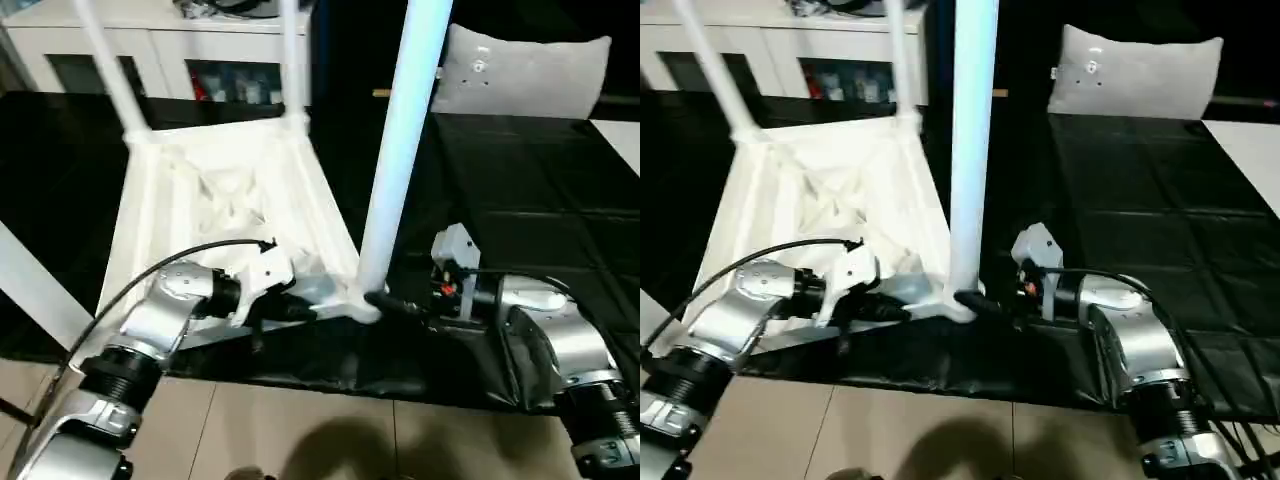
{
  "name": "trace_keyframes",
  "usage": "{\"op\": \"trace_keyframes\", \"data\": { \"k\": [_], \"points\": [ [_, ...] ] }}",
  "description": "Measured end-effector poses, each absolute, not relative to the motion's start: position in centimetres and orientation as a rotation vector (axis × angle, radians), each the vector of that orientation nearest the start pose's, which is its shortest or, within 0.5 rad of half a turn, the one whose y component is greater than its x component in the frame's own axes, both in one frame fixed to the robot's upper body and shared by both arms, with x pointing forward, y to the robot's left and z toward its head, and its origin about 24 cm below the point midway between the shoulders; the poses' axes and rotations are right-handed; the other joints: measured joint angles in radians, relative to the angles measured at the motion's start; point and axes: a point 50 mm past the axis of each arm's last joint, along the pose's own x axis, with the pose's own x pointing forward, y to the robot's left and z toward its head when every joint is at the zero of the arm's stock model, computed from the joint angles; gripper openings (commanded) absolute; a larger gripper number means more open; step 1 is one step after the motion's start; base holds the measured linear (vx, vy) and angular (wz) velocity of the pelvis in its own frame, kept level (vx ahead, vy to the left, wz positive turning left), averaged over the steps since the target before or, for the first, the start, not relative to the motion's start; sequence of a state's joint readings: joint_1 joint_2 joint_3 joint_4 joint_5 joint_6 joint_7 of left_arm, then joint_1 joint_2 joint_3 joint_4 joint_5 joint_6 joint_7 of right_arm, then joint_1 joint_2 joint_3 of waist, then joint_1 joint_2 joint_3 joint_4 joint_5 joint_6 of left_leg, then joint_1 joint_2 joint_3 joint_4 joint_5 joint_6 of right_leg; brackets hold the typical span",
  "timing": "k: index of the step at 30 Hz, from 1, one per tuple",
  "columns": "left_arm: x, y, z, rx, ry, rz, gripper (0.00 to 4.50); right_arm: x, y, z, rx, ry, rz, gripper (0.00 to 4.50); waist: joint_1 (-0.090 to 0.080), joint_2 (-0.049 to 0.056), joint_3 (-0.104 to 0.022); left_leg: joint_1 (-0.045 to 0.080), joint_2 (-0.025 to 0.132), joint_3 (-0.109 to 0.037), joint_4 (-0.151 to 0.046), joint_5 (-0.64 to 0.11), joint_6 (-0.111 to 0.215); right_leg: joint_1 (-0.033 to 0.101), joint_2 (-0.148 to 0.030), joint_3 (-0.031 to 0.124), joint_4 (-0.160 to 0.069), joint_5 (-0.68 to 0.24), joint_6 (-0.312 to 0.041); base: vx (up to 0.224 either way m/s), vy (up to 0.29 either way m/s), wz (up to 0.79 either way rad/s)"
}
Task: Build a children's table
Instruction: Rotate leg to tighten
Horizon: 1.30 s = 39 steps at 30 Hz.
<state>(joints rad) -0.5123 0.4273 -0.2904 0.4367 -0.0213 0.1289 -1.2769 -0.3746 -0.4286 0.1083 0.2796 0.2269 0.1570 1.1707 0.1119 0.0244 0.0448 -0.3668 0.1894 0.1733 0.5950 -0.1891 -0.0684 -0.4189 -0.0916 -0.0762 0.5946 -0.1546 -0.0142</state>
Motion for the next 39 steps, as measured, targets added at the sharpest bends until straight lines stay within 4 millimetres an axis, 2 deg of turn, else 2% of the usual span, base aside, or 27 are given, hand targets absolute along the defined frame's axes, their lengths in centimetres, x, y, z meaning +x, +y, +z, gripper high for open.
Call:
{"op": "trace_keyframes", "data": {
  "k": [3, 6, 7, 10, 12, 13, 23, 28, 30, 33, 35, 39],
  "points": [
    [29.6, 14.3, 5.7, 0.412, 0.444, -1.471, 0.00, 28.6, -16.3, 7.2, -0.131, 0.226, 1.306, 3.76, 0.008, 0.000, 0.000, 0.000, 0.000, 0.000, 0.001, 0.000, 0.000, 0.001, 0.000, 0.000, 0.000, 0.000, 0.000, 0.000, 0.000, 0.00],
    [29.4, 14.5, 5.7, 0.422, 0.455, -1.521, 0.00, 28.2, -16.1, 7.2, -0.080, 0.242, 1.373, 3.74, 0.011, -0.002, 0.001, 0.000, 0.001, 0.000, 0.001, 0.000, 0.000, 0.001, 0.000, 0.000, 0.001, 0.000, 0.000, 0.000, 0.000, 0.00],
    [29.3, 14.5, 5.7, 0.427, 0.455, -1.540, 0.00, 28.1, -16.1, 7.2, -0.061, 0.246, 1.394, 3.48, 0.012, -0.002, 0.001, 0.000, 0.001, 0.000, 0.002, 0.000, 0.000, 0.001, 0.000, 0.000, 0.001, 0.000, 0.000, 0.000, 0.000, 0.00],
    [29.1, 14.3, 5.7, 0.436, 0.451, -1.573, 0.00, 27.9, -16.1, 7.2, -0.037, 0.263, 1.437, 3.35, 0.014, -0.002, 0.001, 0.000, 0.001, 0.000, 0.002, 0.000, 0.000, 0.001, 0.000, 0.000, 0.001, 0.000, 0.000, 0.000, 0.000, 0.00],
    [29.0, 14.1, 5.7, 0.442, 0.448, -1.586, 0.00, 27.7, -16.1, 6.9, -0.039, 0.295, 1.472, 3.04, 0.016, -0.004, 0.001, 0.000, 0.001, 0.000, 0.002, 0.000, 0.000, 0.001, 0.000, 0.000, 0.001, 0.000, 0.000, 0.000, 0.000, 0.00],
    [29.0, 14.1, 5.7, 0.445, 0.448, -1.589, 0.00, 27.6, -16.1, 6.8, -0.039, 0.306, 1.485, 3.04, 0.015, -0.004, 0.001, 0.000, 0.001, 0.000, 0.002, 0.000, 0.000, 0.001, 0.000, 0.000, 0.001, 0.000, 0.000, 0.000, 0.000, 0.00],
    [29.0, 14.0, 5.6, 0.458, 0.439, -1.611, 0.00, 27.4, -16.3, 6.7, -0.026, 0.334, 1.501, 2.14, 0.015, -0.005, 0.001, -0.001, 0.001, 0.000, 0.002, 0.000, 0.000, 0.001, 0.000, 0.000, 0.001, 0.000, 0.000, 0.000, 0.000, 0.00],
    [29.1, 13.8, 5.5, 0.445, 0.442, -1.603, 0.00, 27.4, -16.4, 6.7, -0.015, 0.347, 1.486, 2.01, 0.020, -0.005, 0.001, 0.000, 0.001, 0.000, 0.002, 0.000, 0.000, 0.001, 0.000, 0.000, 0.001, 0.000, 0.000, 0.000, 0.000, 0.00],
    [29.2, 13.4, 5.3, 0.416, 0.449, -1.583, 0.00, 27.1, -16.4, 6.5, 0.002, 0.352, 1.453, 1.99, 0.026, -0.005, 0.001, 0.000, 0.001, 0.000, 0.002, 0.000, 0.000, 0.001, 0.000, 0.000, 0.001, 0.000, 0.000, 0.000, 0.000, 0.00],
    [29.4, 13.2, 5.2, 0.388, 0.460, -1.526, 0.00, 27.3, -16.1, 6.4, 0.025, 0.346, 1.383, 1.99, 0.025, -0.005, 0.001, 0.001, 0.001, 0.001, 0.002, 0.000, 0.000, 0.001, 0.000, 0.000, 0.003, 0.000, 0.000, 0.000, 0.000, 0.00],
    [29.7, 13.0, 5.2, 0.372, 0.467, -1.460, 0.00, 27.7, -15.9, 6.2, 0.042, 0.336, 1.294, 1.99, 0.014, -0.005, 0.001, 0.001, 0.002, 0.001, 0.002, 0.001, -0.001, 0.002, 0.000, 0.000, 0.002, -0.001, 0.003, 0.000, 0.000, 0.00],
    [30.0, 11.9, 4.9, 0.325, 0.476, -1.332, 0.00, 28.5, -15.7, 5.9, 0.050, 0.311, 1.087, 1.98, -0.027, -0.005, 0.001, 0.002, 0.001, 0.001, 0.002, 0.001, -0.001, 0.004, 0.000, 0.001, 0.002, -0.002, 0.004, 0.000, 0.000, 0.00]
  ]
}}
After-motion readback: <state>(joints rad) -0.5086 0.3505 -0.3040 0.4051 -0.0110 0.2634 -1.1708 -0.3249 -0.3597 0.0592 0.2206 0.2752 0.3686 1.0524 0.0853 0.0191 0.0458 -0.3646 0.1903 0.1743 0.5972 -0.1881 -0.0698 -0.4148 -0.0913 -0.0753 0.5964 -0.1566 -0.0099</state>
